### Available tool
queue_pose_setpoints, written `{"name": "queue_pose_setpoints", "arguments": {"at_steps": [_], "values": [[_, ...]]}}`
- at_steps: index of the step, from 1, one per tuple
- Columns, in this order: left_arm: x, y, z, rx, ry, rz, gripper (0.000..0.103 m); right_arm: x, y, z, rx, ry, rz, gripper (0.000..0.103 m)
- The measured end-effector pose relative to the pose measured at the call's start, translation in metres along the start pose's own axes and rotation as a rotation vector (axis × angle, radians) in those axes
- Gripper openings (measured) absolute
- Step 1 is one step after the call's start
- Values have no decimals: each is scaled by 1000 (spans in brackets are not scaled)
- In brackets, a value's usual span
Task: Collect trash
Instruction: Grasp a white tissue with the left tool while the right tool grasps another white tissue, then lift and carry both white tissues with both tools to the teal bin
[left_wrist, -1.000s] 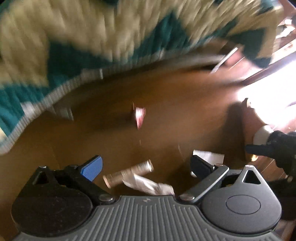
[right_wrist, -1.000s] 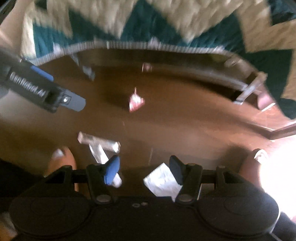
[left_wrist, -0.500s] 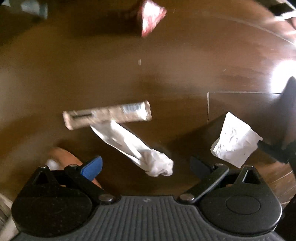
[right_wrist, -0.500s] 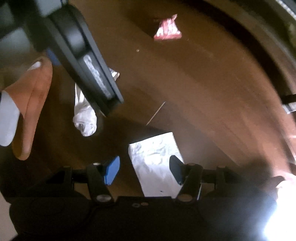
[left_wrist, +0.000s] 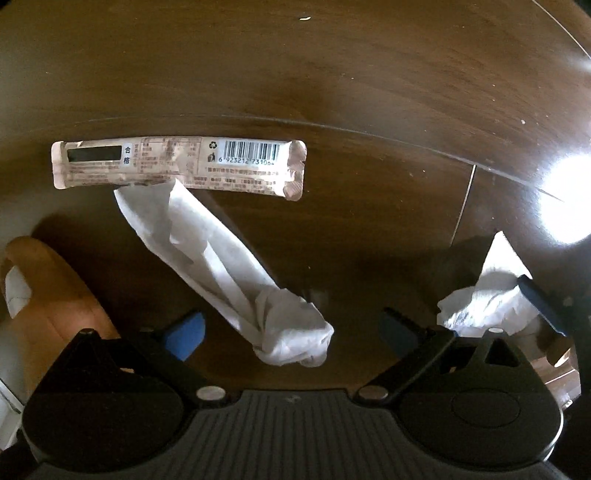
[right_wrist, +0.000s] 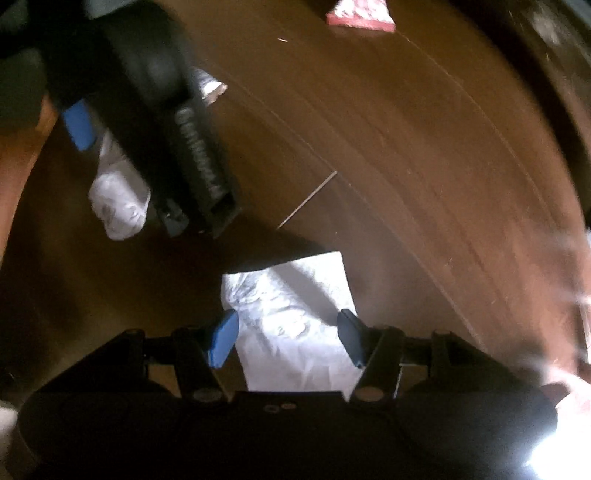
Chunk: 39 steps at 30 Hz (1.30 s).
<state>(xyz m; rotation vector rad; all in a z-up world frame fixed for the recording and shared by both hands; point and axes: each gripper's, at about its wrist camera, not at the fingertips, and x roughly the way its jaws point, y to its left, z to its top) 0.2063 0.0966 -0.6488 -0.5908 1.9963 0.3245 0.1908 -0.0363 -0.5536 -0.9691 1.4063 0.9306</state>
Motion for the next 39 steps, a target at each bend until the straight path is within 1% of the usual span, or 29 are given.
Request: {"name": "queue_pose_setpoints", "arguments": {"at_steps": [1, 2, 3, 4, 5, 6, 7, 8, 10, 12, 13, 14, 15, 16, 17, 19, 24, 27, 29, 31, 34, 37, 38, 39], "values": [[2, 1, 0, -2, 2, -6, 92, 2, -2, 2, 15, 7, -13, 57], [3, 1, 0, -3, 4, -10, 90, 4, -3, 3, 25, 18, -19, 57], [5, 2, -1, -6, 6, -11, 90, 6, -4, 4, 30, 25, -18, 57], [7, 4, -1, -10, 5, -12, 87, 8, -4, 5, 29, 29, -15, 55], [8, 5, -2, -13, 2, -14, 77, 8, -4, 5, 23, 29, -23, 55], [9, 6, -3, -16, 4, -16, 72, 9, -3, 6, 14, 30, -38, 55], [10, 8, -3, -21, 7, -14, 63, 10, -3, 6, 10, 34, -42, 55], [10, 11, -1, -25, 11, -10, 59, 11, -3, 5, 13, 37, -38, 54], [10, 15, -2, -38, 8, -12, 59, 10, -7, 6, 28, 34, -27, 54], [8, 15, -3, -32, 1, -10, 58, 8, -13, 8, 45, 33, -9, 45], [7, 13, -6, -24, -4, -6, 55, 6, -15, 8, 53, 22, -8, 34], [5, 11, -9, -18, -8, -3, 51, 4, -16, 10, 60, 16, -2, 19], [4, 9, -9, -14, -11, -1, 49, 4, -18, 10, 70, 15, 10, 11], [0, 7, -9, -12, -14, -1, 42, 4, -20, 10, 81, 23, 24, 6], [-1, 7, -10, -9, -18, -2, 33, 4, -23, 12, 95, 27, 30, 6], [-4, 2, -11, 7, -31, 1, 21, 0, -29, 15, 122, 23, 44, 5], [-22, 0, -10, 35, -59, -20, 18, -26, -52, 22, 225, 15, 43, 5], [-47, -8, -15, 64, -105, -32, 18, -53, -71, 27, 307, -20, 37, 5], [-69, -13, -21, 82, -155, -48, 18, -77, -83, 29, 361, -58, 21, 5], [-93, -19, -31, 116, -208, -47, 19, -102, -94, 29, 409, -99, 5, 5], [-128, -28, -47, 144, -276, -47, 18, -141, -105, 25, 439, -163, -29, 5], [-168, -40, -65, 195, -366, -50, 19, -183, -106, 16, 472, -235, -47, 5], [-181, -43, -71, 209, -394, -54, 19, -195, -94, 10, 485, -262, -51, 5], [-192, -44, -80, 219, -424, -56, 19, -212, -94, 4, 498, -295, -55, 5]]}}
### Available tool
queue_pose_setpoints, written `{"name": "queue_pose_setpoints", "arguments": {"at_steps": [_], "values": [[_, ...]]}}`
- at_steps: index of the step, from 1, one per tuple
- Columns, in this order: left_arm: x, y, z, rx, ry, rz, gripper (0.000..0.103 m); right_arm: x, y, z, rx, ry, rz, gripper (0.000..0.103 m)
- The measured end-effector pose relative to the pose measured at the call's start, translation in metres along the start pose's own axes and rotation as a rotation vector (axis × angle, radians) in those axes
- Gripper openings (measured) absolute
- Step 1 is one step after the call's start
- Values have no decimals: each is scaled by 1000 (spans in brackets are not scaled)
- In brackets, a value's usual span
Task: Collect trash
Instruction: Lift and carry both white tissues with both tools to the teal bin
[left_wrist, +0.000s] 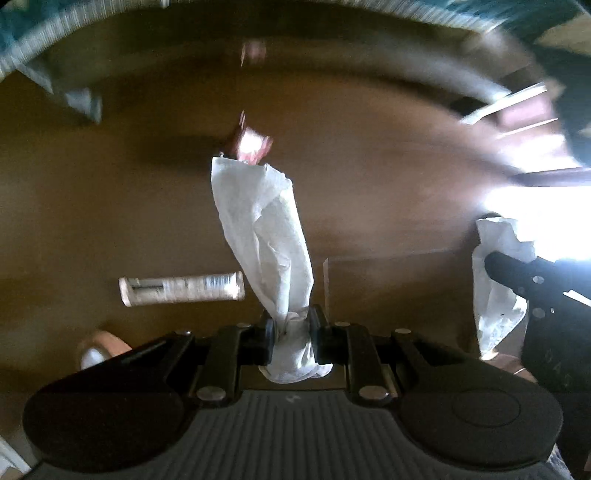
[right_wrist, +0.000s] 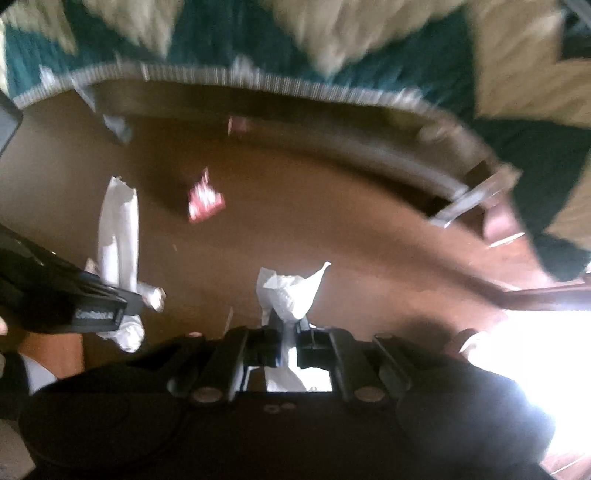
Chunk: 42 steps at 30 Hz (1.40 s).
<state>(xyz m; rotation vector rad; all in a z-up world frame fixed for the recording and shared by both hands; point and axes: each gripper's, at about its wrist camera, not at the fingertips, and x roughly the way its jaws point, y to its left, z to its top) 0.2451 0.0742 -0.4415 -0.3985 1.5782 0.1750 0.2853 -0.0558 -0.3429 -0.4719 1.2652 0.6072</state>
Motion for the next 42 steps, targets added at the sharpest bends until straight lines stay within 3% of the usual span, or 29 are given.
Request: {"name": "queue_pose_setpoints", "arguments": {"at_steps": [10, 27, 42], "values": [[-154, -31, -27, 64, -286, -44, 19, -148, -2, -19, 56, -294, 31, 5], [-345, -116, -87, 261, -689, -75, 19, -367, -49, -72, 162, -663, -24, 5], [-491, -238, -110, 490, -987, -166, 19, -518, -121, -117, 228, -954, -206, 5]]}}
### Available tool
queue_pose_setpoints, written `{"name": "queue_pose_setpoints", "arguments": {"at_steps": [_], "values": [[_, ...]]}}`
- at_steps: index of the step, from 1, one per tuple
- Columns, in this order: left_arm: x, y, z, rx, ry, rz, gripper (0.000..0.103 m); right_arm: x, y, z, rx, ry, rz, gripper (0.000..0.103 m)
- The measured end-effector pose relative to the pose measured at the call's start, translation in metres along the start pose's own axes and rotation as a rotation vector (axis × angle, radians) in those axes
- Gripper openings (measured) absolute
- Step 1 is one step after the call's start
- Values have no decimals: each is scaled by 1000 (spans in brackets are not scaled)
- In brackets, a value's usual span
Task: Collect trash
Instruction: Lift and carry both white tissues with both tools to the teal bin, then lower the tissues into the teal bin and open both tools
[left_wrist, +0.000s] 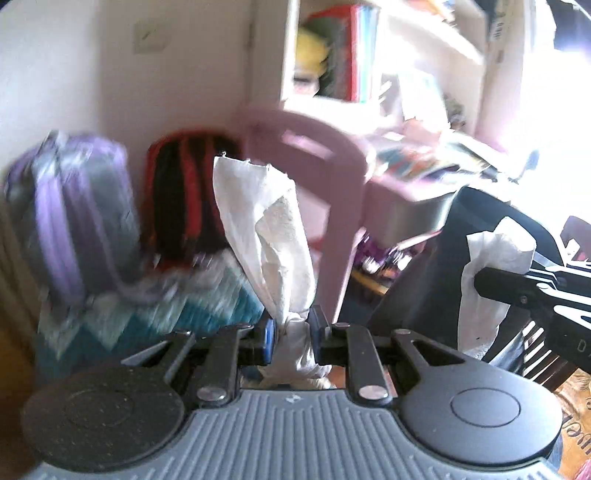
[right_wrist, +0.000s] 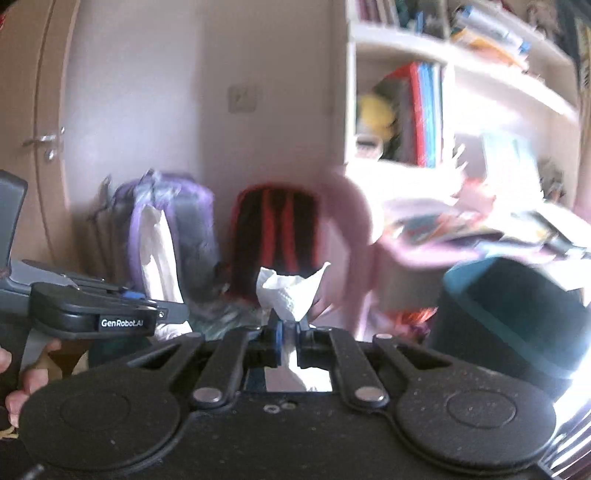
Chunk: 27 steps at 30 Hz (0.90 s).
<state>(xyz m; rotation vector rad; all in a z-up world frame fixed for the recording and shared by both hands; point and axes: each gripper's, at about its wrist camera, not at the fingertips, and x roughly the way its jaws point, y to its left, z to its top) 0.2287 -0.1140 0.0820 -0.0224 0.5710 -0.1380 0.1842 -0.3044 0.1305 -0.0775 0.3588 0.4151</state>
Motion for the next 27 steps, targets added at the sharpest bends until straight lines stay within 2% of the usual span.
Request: {"name": "queue_pose_setpoints", "arguments": {"at_steps": [6, 15, 19, 27], "values": [[-2, -52, 54, 88, -84, -42, 19, -28, -39, 27, -3, -81, -85, 5], [15, -142, 122, 180, -164, -135, 19, -43, -105, 49, 25, -136, -227, 5], [35, -187, 143, 205, -156, -194, 19, -40, -136, 54, 36, -136, -294, 5], [96, -252, 156, 283, -92, -213, 19, -12, -196, 43, 85, -59, -355, 5]]}}
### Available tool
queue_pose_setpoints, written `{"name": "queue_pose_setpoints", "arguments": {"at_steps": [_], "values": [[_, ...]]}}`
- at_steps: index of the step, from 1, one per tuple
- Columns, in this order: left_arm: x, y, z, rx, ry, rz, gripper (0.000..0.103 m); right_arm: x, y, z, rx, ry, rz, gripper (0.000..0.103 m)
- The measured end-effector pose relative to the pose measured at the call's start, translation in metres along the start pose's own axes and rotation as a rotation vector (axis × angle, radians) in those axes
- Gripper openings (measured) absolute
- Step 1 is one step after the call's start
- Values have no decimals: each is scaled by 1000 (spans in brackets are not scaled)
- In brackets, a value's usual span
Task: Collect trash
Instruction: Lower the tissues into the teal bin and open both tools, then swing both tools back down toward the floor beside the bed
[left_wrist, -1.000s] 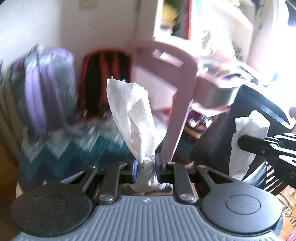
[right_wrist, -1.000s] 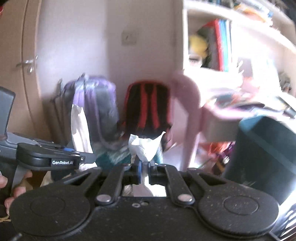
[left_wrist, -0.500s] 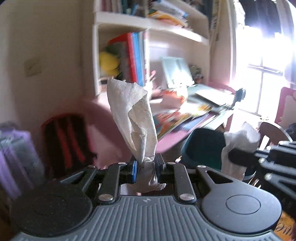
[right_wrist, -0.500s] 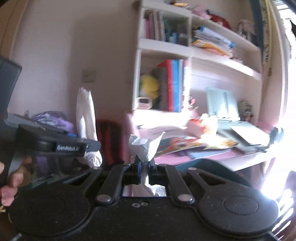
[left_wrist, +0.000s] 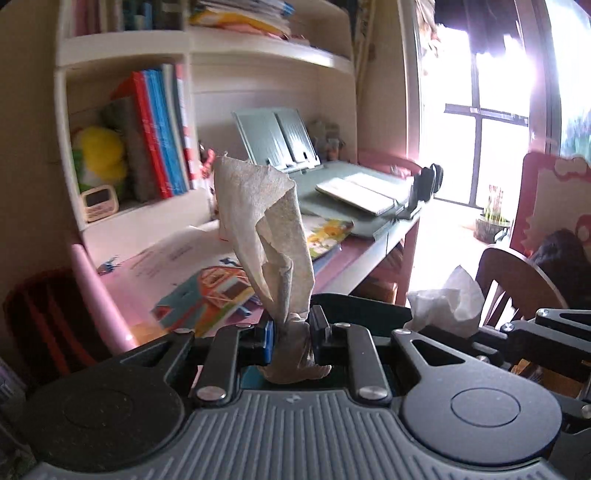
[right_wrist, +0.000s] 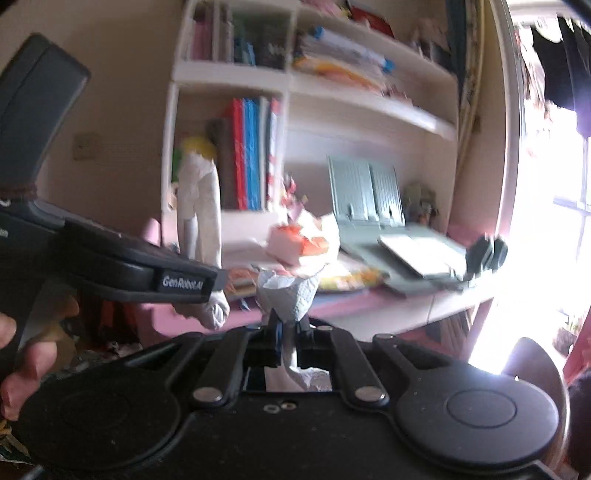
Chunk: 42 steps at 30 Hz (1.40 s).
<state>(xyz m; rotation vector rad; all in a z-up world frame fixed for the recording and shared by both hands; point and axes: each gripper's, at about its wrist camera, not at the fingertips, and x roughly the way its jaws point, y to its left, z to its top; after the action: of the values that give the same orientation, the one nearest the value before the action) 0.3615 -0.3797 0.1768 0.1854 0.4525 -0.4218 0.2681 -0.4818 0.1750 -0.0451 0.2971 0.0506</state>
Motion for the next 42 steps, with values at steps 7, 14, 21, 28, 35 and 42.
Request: {"name": "queue_pose_setpoints", "arguments": {"at_steps": [7, 14, 21, 28, 35, 42], "values": [[58, -11, -11, 15, 117, -9, 19, 45, -23, -27, 42, 128, -8, 5], [98, -16, -36, 39, 241, 0, 19, 65, -21, -44, 37, 204, 14, 11], [117, -23, -55, 64, 332, 1, 26, 71, -20, -62, 32, 268, 27, 19], [110, -23, -64, 50, 329, 23, 71, 68, -22, -69, 37, 292, 20, 31], [84, -19, -59, 45, 297, 19, 74, 54, -25, -61, 66, 267, 20, 44], [45, -5, -53, 22, 254, 31, 80, 24, -13, -47, 26, 231, 18, 55]]}}
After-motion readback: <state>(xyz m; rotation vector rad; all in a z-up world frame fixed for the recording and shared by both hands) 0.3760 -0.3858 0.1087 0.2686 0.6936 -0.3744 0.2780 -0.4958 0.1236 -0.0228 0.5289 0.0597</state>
